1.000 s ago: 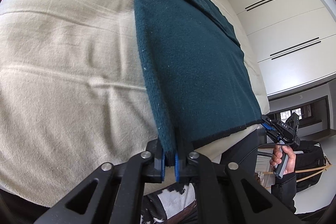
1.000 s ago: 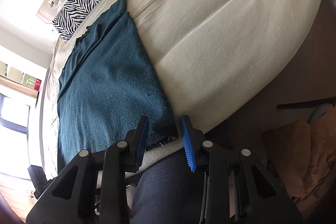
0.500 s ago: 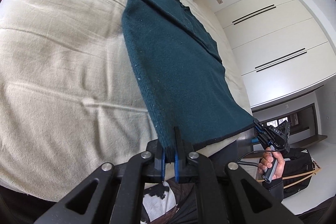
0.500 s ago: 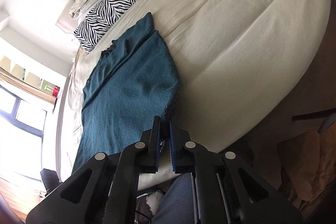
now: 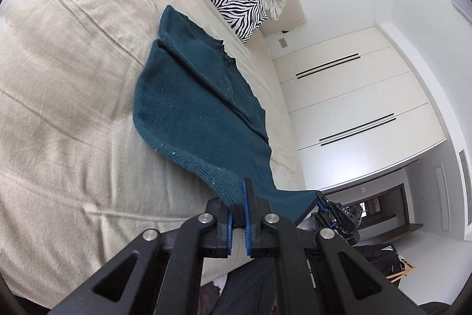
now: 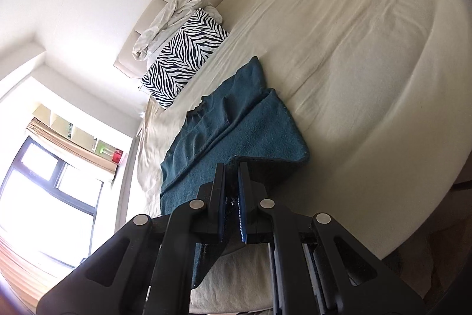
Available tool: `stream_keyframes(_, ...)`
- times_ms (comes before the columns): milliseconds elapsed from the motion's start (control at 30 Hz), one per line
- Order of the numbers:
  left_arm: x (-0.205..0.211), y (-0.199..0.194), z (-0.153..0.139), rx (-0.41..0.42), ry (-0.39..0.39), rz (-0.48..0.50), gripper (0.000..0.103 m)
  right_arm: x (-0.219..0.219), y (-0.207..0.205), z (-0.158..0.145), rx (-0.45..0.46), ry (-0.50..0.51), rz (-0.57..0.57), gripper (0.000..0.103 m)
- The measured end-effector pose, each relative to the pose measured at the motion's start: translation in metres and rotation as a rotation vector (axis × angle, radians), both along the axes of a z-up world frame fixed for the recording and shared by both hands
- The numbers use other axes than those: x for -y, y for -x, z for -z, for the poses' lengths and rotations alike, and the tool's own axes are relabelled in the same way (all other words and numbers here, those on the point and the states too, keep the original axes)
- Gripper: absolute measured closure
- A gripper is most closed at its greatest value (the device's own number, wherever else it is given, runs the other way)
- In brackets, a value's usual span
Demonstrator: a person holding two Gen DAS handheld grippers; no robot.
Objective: Fold small clothes
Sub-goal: 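Grasp the hem with the left gripper while the right gripper grasps it, lift toward collar, then lay the hem onto the collar and open both grippers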
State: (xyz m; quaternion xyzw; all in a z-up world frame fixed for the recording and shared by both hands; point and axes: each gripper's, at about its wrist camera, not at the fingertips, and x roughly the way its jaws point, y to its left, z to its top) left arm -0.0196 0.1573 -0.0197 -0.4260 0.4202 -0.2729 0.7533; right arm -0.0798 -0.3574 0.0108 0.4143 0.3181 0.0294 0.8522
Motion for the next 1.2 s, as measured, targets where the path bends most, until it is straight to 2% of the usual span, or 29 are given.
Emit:
stream_keyframes(133, -0.003, -0.025, -0.011, 0.014, 0.045, -0.034, 0.097, 0.002, -0.025, -0.008, 0.026, 0.006, 0.004, 0.096)
stream_keyframes(367, -0.006, -0.082, -0.017, 0.039, 0.034, -0.088, 0.097, 0.01, -0.087, -0.023, 0.061, 0.057, 0.032, 0.096)
stream_keyframes(567, -0.005, -0.146, -0.018, 0.053, 0.011, -0.112, 0.097, 0.019, -0.164, -0.022, 0.053, 0.094, 0.041, 0.096)
stream_keyframes(900, 0.005, -0.259, 0.0, 0.031, -0.066, -0.125, 0.097, 0.022, -0.301, 0.013, -0.045, 0.166, 0.062, 0.096)
stream_keyframes(1067, 0.003, -0.3, 0.018, -0.003, -0.083, -0.154, 0.096, 0.023, -0.362, 0.036, -0.09, 0.183, 0.072, 0.096)
stream_keyframes(1200, 0.011, -0.325, 0.04, -0.035, -0.142, -0.16, 0.096, 0.022, -0.407, 0.058, -0.141, 0.214, 0.073, 0.095)
